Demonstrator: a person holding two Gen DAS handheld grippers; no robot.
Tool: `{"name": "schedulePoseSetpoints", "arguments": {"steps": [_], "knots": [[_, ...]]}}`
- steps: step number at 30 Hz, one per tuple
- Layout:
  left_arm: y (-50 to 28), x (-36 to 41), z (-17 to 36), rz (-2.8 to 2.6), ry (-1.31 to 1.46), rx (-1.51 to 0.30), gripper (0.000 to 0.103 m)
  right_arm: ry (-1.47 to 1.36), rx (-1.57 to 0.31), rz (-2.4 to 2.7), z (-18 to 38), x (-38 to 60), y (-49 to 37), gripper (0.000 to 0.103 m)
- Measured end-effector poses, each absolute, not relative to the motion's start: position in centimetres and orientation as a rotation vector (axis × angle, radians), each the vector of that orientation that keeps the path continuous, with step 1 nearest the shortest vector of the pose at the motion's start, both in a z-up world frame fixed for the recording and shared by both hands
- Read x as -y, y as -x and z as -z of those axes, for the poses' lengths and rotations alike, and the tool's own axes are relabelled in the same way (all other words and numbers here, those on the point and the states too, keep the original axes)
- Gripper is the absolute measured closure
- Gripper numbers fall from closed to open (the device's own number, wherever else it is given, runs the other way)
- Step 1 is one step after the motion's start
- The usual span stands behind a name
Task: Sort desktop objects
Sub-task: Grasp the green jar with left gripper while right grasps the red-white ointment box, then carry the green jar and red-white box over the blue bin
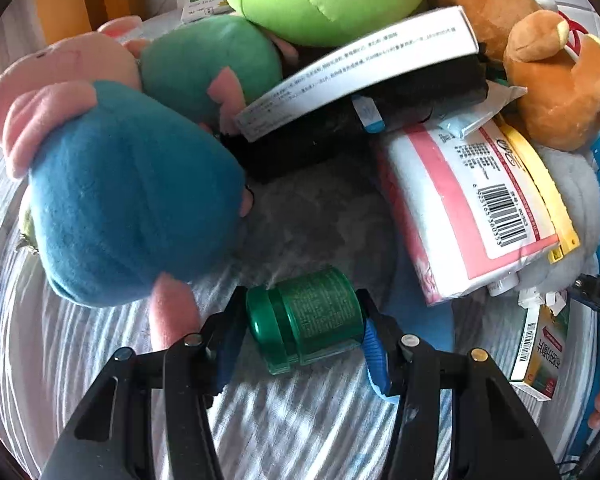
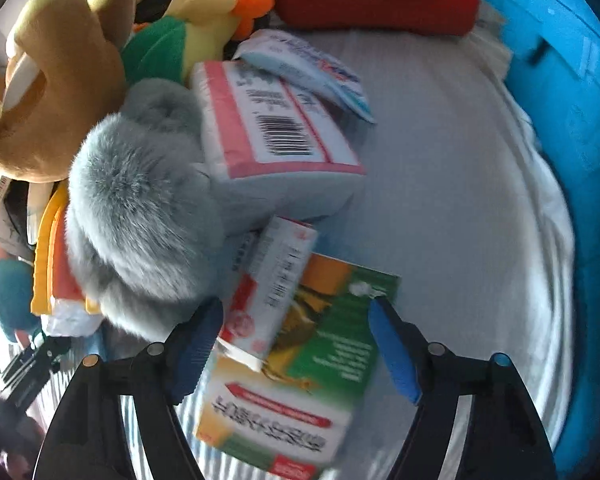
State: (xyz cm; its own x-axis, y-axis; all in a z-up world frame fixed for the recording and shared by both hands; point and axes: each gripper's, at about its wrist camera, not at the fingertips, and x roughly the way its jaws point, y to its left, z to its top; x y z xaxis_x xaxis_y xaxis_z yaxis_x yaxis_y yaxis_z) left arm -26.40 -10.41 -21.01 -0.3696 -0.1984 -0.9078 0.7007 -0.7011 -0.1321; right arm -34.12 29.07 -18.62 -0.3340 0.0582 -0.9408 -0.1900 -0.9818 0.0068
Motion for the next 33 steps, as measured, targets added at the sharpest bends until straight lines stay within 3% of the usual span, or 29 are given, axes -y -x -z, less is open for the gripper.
{"name": "schedulePoseSetpoints", "arguments": {"steps": [3, 4, 5, 7, 8, 17, 33], "knots": [[26.4, 10.0, 20.9, 2.108, -1.301, -0.69, 0.052, 1.714, -0.109, -2.455, 18.7, -28.3, 34.3, 0.028], [26.4, 9.9, 20.7, 2.111, -1.302, -0.688, 0.052, 1.698, -0.075, -2.462, 18.6, -28.2, 34.3, 0.044], [26.4, 9.8, 20.6, 2.115, -1.302, -0.687, 0.052, 1.684, -0.068, -2.475, 18.2, -28.1, 34.1, 0.074], [26.4, 9.4, 20.0, 2.123, -1.304, -0.671, 0.052, 1.706, -0.054, -2.449, 18.1, -28.3, 33.8, 0.075], [26.3, 9.1, 19.6, 2.128, -1.305, -0.658, 0.052, 1.759, 0.059, -2.551, 18.0, -28.5, 33.5, 0.075], [23.9, 3.4, 13.3, 2.249, -1.232, -0.541, 0.052, 1.76, 0.047, -2.606, 14.0, -29.7, 26.7, 0.075], [21.7, -5.3, 0.8, 2.533, -0.963, -0.263, 0.052, 1.277, 0.166, -3.013, -1.2, -28.9, 13.7, 0.075]]}}
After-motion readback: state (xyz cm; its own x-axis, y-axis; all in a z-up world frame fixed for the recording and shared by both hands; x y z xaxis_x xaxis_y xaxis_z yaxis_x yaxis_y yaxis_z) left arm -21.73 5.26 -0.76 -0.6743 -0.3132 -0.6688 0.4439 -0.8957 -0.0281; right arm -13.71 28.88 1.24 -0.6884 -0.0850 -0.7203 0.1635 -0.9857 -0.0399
